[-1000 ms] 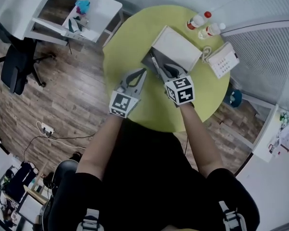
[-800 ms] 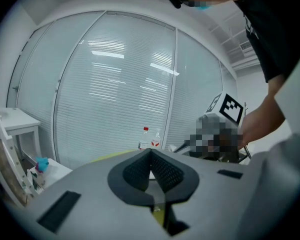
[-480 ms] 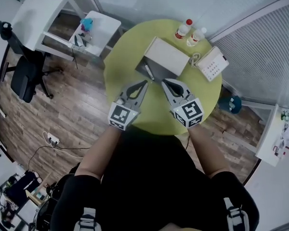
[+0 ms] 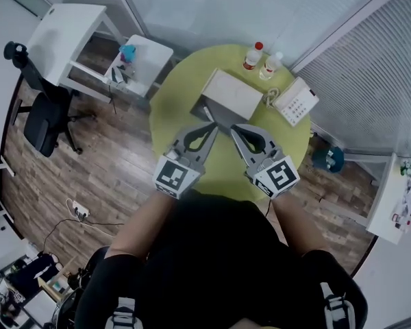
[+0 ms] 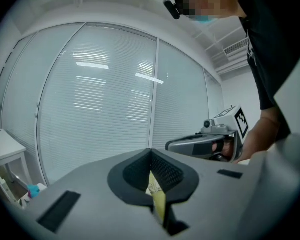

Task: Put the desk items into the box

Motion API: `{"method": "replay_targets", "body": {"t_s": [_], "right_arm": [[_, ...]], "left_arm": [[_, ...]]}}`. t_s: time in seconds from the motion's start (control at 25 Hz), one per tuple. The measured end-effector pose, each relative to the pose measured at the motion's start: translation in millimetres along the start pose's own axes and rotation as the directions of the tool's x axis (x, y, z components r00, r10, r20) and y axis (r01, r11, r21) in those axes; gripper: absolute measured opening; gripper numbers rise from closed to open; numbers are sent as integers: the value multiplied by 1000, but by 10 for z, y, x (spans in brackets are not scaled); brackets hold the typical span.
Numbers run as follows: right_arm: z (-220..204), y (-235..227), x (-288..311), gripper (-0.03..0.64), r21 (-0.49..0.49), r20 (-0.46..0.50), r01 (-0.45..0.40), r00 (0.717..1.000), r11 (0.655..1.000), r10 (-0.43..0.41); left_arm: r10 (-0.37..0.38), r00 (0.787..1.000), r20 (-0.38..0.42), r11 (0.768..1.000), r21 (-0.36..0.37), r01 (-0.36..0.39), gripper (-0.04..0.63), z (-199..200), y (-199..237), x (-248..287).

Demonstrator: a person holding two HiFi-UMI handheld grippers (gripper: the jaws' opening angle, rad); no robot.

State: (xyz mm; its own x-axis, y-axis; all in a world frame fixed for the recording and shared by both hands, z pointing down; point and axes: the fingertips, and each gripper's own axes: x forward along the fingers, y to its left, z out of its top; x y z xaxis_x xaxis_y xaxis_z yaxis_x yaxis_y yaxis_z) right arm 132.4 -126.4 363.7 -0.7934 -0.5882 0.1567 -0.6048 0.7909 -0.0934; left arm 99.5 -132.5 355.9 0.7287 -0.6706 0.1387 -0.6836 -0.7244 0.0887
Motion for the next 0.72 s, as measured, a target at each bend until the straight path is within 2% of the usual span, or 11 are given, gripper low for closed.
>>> {"method": "replay_targets", "body": {"t_s": [0.24,0.44,0.56,0.72], "right_arm": [[185,-17,-47,17,-40,35,-1,999,999,3],[248,-2,-94,17,-49,50,13,999,999,-10],[292,8,-124,17,-50,62,22,998,999,-19],[334,-5,-154,17,-56,68,36,997,998,-33]], "left_arm": [[-32,999,16,999,17,31,6,152,-108,61],[-45,998,36,999,-6,45,6,234,-159,60],[-54,997,54,998,25,53,6,313,-172,61],[-66,996,52,998,25,65,6,356,-206,58]]}}
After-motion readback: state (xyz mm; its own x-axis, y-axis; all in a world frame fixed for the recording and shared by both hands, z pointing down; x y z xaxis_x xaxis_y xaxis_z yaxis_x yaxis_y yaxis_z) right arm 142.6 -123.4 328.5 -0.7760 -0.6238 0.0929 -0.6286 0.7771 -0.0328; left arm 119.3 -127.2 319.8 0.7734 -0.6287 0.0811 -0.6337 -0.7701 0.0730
